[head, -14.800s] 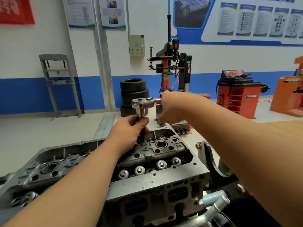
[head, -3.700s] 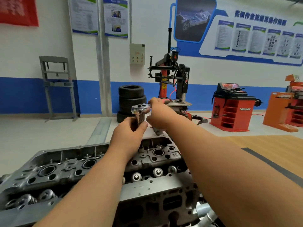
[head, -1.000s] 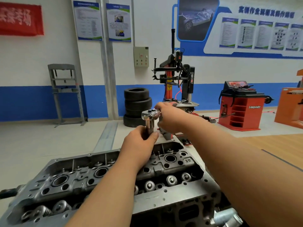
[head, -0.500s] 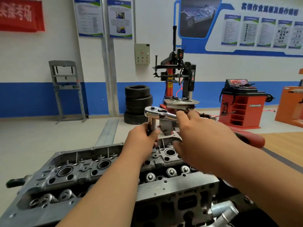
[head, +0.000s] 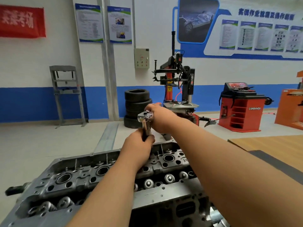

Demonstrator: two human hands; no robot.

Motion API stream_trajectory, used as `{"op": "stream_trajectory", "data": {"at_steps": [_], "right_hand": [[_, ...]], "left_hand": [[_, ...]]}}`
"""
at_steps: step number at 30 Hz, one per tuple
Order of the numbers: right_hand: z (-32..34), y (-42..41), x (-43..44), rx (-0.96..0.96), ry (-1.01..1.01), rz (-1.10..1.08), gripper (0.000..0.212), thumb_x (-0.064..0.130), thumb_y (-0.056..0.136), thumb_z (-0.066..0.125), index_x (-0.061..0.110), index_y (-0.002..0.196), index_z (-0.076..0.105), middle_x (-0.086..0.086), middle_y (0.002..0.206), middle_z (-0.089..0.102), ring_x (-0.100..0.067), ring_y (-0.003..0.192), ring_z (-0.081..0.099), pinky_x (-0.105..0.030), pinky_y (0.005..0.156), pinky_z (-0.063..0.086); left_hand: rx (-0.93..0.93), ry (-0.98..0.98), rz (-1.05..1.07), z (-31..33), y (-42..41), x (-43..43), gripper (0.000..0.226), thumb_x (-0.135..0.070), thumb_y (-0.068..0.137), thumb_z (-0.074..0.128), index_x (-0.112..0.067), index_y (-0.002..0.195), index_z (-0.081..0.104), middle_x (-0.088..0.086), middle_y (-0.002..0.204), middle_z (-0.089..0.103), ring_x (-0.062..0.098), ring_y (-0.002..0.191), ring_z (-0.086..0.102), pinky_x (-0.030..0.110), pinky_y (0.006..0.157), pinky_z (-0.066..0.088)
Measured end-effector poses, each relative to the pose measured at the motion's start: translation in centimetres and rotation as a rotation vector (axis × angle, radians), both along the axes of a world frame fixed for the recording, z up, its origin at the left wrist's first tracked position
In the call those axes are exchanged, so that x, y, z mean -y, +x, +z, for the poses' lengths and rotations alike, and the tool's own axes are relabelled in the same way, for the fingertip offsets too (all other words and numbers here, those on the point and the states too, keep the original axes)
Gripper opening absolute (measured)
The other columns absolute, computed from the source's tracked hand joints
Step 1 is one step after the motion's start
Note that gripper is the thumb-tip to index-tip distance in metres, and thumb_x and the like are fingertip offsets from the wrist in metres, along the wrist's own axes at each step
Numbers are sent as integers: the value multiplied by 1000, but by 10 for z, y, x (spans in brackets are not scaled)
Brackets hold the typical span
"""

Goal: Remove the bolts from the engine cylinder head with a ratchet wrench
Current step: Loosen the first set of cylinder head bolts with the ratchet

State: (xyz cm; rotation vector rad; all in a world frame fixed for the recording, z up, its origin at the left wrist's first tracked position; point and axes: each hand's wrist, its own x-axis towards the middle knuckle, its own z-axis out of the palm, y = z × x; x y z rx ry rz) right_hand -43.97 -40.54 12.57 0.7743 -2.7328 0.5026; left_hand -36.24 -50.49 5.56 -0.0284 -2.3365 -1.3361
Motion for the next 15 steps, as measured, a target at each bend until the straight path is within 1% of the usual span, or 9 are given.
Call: {"op": "stream_trajectory", "data": {"at_steps": [2,3,5,7,8,10,12,13,15], "right_hand": [[-2,5,3,9,-39,12,52,6,87,53,20,135,39,-7,139,28,-20,87,50,-29,82,41],[-4,8,-2,4,-37,-23,53,7,87,53,20,136,37,-5,140,27,-24,91,53,-33,84,43],[-7,23,-18,-64,77,-188,55,10,87,54,20,137,33,-4,140,32,-31,108,54,-44,88,45],[-8,47,-38,-175,168,-317,55,14,87,55,19,136,31,-7,136,35,-32,106,55,-42,74,50],[-9,64,-46,-212,193,-347,54,19,88,56,18,135,30,-7,134,36,-32,103,56,-39,66,48],[-15,102,-57,-270,223,-338,56,32,90,54,18,137,27,-8,131,37,-29,94,57,-33,58,42],[-24,138,-57,-311,274,-270,67,38,90,53,17,142,16,-9,132,33,-25,84,55,-28,53,37],[-27,150,-54,-326,300,-231,72,37,89,54,17,143,11,-11,134,30,-24,81,56,-26,50,35],[-27,156,-47,-324,331,-222,74,33,89,55,15,144,9,-12,136,26,-25,81,56,-25,45,31]], "left_hand": [[-6,22,-14,0,2,0,12,-22,92,57,-22,81,61,0,81,72,22,80,67,39,77,53],[-17,25,-13,0,2,-1,14,-21,92,58,-22,79,62,0,79,72,22,78,68,40,77,54],[-35,8,-3,0,2,-2,16,-22,91,60,-23,75,63,-1,77,72,20,76,68,40,76,55],[-37,25,5,0,1,-3,17,-23,90,62,-22,73,64,0,73,72,20,72,69,40,73,57],[-36,42,3,-1,0,-3,17,-22,90,63,-21,73,64,1,71,72,20,70,69,41,73,57],[-37,66,-5,-3,-2,-3,16,-22,90,64,-20,74,65,2,72,72,22,72,70,43,75,57],[-42,61,-7,-4,-3,-2,13,-24,90,65,-24,77,66,-3,72,71,11,70,69,35,71,56],[-50,48,-8,-4,-2,-1,12,-26,90,65,-27,78,66,-8,71,70,0,65,66,26,64,54],[-61,38,-12,-4,-1,-1,9,-27,89,65,-31,81,66,-15,71,67,-14,60,59,7,47,41]]}}
